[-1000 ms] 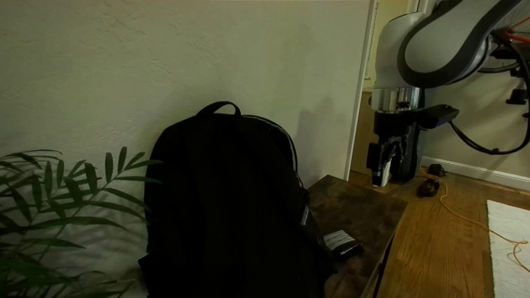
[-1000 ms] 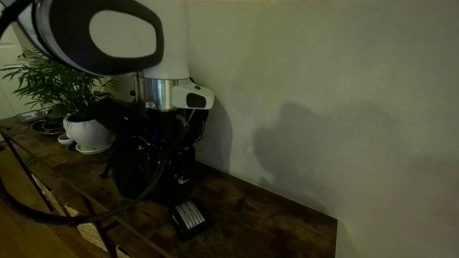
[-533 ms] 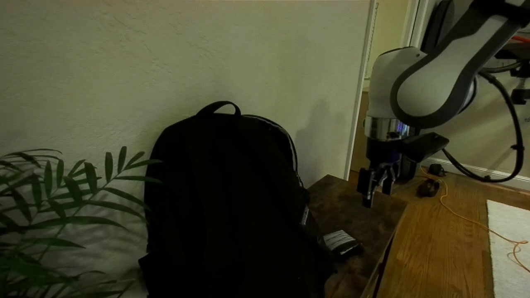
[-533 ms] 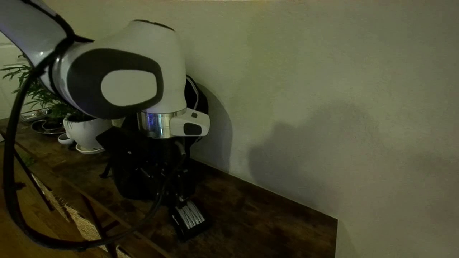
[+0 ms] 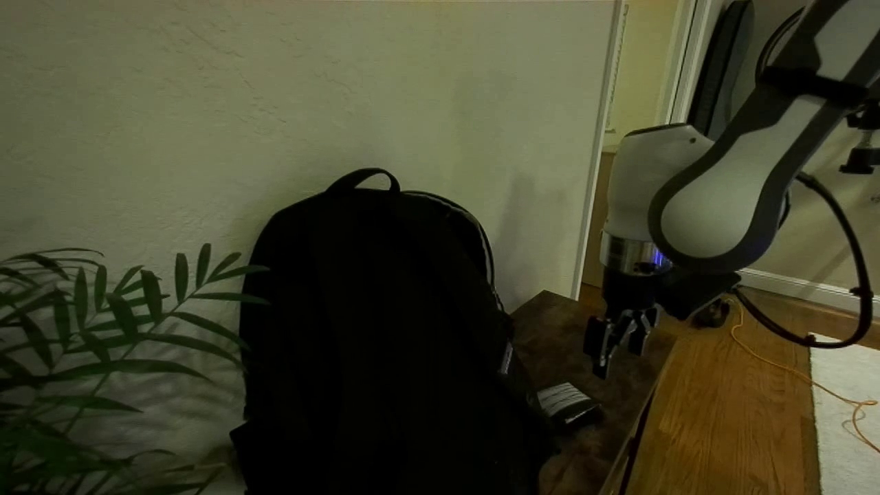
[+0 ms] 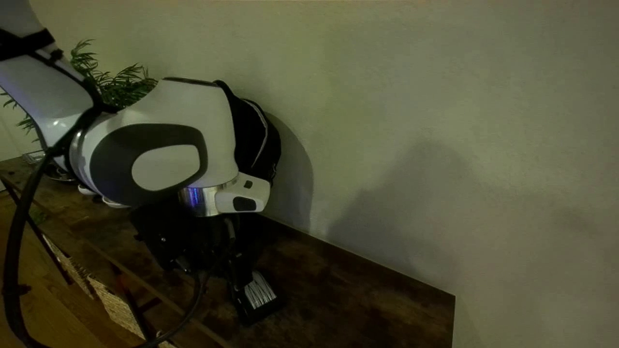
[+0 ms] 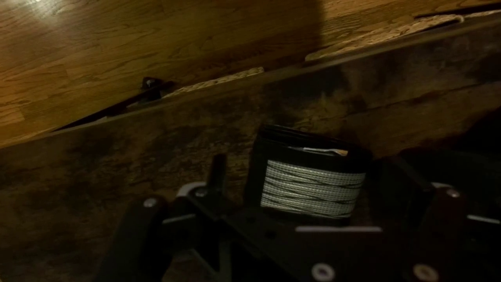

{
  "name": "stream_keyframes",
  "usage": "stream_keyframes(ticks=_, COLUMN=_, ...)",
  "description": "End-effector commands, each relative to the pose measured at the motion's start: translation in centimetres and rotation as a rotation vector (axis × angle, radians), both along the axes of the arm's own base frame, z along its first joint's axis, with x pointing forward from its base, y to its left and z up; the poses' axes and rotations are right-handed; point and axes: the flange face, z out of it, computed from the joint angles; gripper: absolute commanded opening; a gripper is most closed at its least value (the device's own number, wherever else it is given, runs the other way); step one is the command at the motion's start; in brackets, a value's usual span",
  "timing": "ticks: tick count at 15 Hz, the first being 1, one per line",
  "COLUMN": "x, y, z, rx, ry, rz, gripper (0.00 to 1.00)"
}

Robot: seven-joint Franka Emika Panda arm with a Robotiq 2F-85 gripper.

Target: Pick up the wallet and place it in the backpack

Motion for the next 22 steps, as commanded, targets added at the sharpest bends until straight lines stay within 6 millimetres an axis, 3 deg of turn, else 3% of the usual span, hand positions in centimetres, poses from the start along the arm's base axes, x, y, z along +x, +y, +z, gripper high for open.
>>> stream_keyframes(ticks=1, x=-0.6, y=0.4, z=-1.9, rx=-0.033, ry=-0.007, rz=-0.017, gripper=1.0)
stream_keyframes(ticks=4, x=-0.8, y=0.5, z=-3.3, rx=-0.034, ry=0.015, rz=-0.016, gripper=1.0)
stream_keyframes(ticks=10, x=-0.4, y=0.4, z=-3.3, rx=-0.017, ry=0.028, rz=-0.003, gripper=1.0)
stream_keyframes(ticks=16, x=-0.7, y=1.7, z=-6.2, rx=-0.03, ry=0.03, rz=0.013, gripper=1.0)
stream_keyframes(ticks=22, x=0.8, y=3.0, z=-8.3, rx=-0.052, ry=-0.054, rz=0.023, gripper=1.0)
